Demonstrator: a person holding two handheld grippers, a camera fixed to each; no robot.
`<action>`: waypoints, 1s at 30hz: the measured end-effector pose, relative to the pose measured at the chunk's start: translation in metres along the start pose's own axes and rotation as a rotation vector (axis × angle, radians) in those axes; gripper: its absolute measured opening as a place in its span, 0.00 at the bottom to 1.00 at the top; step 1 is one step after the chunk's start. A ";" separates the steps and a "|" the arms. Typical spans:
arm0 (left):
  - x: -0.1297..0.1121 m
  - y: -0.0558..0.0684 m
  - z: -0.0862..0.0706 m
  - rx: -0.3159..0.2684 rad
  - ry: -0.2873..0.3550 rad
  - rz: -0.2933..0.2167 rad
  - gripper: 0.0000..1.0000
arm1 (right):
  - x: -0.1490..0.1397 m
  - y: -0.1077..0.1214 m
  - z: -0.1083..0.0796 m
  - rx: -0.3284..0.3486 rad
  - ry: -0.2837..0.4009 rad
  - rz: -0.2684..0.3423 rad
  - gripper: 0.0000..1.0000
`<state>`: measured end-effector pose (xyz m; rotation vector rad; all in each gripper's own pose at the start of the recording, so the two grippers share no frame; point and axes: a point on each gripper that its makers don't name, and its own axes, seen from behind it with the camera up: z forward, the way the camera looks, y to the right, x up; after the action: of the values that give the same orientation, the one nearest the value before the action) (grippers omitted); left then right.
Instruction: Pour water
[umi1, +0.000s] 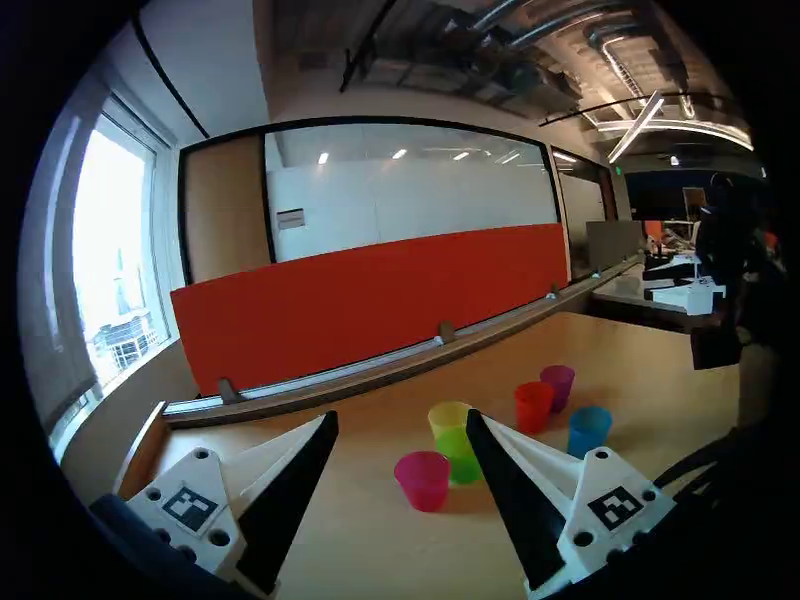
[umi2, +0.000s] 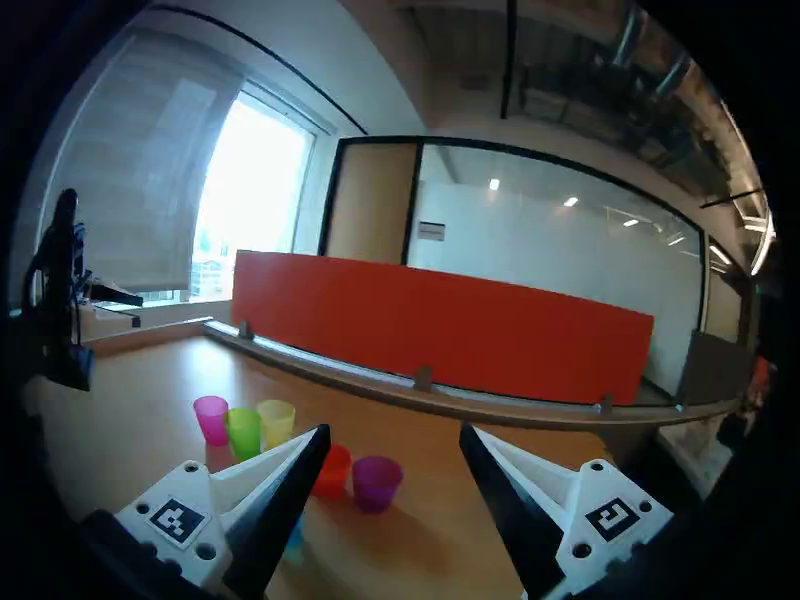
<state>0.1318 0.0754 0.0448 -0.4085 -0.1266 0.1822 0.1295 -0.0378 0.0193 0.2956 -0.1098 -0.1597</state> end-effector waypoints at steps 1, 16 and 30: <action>0.000 0.001 0.002 -0.009 -0.004 0.004 0.95 | 0.000 -0.002 0.000 0.017 -0.006 0.000 1.00; -0.013 0.029 0.019 -0.187 -0.079 -0.007 0.95 | -0.013 -0.024 0.001 0.204 -0.090 -0.046 1.00; -0.021 0.045 0.031 -0.270 -0.118 0.007 0.96 | -0.037 -0.047 0.003 0.328 -0.184 -0.163 1.00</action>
<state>0.0996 0.1241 0.0532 -0.6674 -0.2676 0.1966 0.0863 -0.0766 0.0049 0.6180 -0.2956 -0.3317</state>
